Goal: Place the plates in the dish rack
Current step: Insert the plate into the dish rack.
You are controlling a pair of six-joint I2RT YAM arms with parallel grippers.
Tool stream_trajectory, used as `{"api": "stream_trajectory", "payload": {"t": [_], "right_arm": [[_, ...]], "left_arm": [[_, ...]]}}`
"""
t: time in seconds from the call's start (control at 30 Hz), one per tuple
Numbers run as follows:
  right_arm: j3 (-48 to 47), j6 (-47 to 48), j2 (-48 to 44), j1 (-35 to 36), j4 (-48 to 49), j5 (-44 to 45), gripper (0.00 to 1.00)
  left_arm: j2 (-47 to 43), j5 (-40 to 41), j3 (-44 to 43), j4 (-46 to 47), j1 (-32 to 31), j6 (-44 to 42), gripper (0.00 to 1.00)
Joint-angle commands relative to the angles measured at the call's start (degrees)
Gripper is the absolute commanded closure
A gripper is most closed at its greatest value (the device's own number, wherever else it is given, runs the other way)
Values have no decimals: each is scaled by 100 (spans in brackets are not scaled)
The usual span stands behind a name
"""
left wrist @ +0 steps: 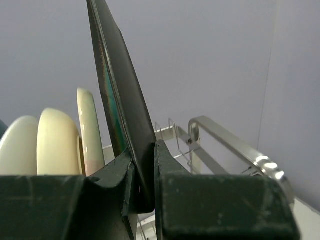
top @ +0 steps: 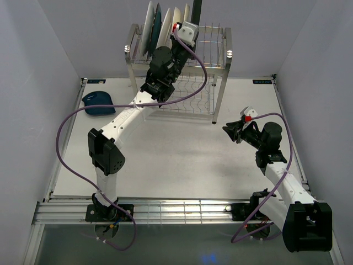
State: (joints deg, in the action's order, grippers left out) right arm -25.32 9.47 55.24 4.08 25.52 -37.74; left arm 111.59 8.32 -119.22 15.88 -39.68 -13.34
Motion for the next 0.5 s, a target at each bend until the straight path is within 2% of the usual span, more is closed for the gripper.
{"api": "stream_trajectory", "payload": {"t": [0.0,0.47], "right_arm": [[-87,63,39,-30,182,-76,67],[-113,63,74,-30,173,-94,67]], "left_arm": [[-753,-172,126,1260,197,60,100],[-1025,-155,830,1427,567,526,100]]}}
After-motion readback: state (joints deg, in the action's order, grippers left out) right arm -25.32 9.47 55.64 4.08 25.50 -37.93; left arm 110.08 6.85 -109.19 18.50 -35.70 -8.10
